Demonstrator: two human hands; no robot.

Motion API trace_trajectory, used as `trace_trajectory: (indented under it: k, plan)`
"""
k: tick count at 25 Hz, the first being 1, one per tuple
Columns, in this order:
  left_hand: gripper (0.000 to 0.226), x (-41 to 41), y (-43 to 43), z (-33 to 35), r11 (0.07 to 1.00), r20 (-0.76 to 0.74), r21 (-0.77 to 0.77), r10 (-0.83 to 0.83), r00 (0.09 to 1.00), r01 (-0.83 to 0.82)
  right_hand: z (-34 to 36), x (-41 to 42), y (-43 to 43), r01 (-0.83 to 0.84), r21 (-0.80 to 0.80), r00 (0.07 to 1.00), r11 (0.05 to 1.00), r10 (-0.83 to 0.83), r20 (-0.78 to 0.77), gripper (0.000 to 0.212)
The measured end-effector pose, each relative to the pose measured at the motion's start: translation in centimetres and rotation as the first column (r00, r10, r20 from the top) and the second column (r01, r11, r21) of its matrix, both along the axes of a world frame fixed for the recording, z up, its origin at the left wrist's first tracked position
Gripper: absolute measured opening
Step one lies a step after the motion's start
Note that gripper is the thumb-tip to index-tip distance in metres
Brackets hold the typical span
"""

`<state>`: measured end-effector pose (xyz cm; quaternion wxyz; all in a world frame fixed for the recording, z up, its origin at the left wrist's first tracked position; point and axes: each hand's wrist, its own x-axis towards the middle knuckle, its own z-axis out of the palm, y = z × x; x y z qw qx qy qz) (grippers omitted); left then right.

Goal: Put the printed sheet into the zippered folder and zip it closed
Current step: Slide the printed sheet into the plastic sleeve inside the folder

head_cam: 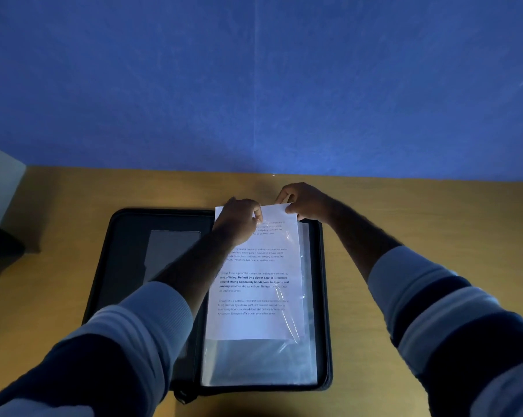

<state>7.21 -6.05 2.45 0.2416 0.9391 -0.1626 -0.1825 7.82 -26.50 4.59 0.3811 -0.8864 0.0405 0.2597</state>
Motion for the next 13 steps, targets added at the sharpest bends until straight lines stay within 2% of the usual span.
trace_trajectory:
  k: [7,9,10,12,13]
  plan:
    - [0.014,0.8,0.8,-0.2,0.995,-0.077,-0.061,-0.089,0.993,0.085,-0.1,-1.7,-1.2,0.121,0.186,0.993,0.975,-0.115,-0.041,0.026]
    - [0.015,1.1,1.1,-0.2,0.993,-0.077,-0.06,-0.107,0.991,0.103,-0.3,-2.2,-1.0,0.235,0.234,0.972,0.943,-0.226,-0.063,0.024]
    - [0.016,1.2,1.2,-0.2,0.992,-0.077,-0.066,-0.117,0.99,0.112,-0.5,-2.8,-0.7,0.358,0.278,0.933,0.891,-0.349,-0.085,0.022]
    - [0.015,1.3,1.4,-0.5,0.989,-0.065,-0.092,-0.125,0.99,0.119,-1.2,-4.5,0.1,0.614,0.36,0.784,0.703,-0.596,-0.173,0.018]
    - [0.013,1.2,1.5,-0.6,0.987,-0.055,-0.102,-0.127,0.99,0.121,-1.7,-5.6,0.4,0.695,0.376,0.709,0.612,-0.669,-0.222,0.019]
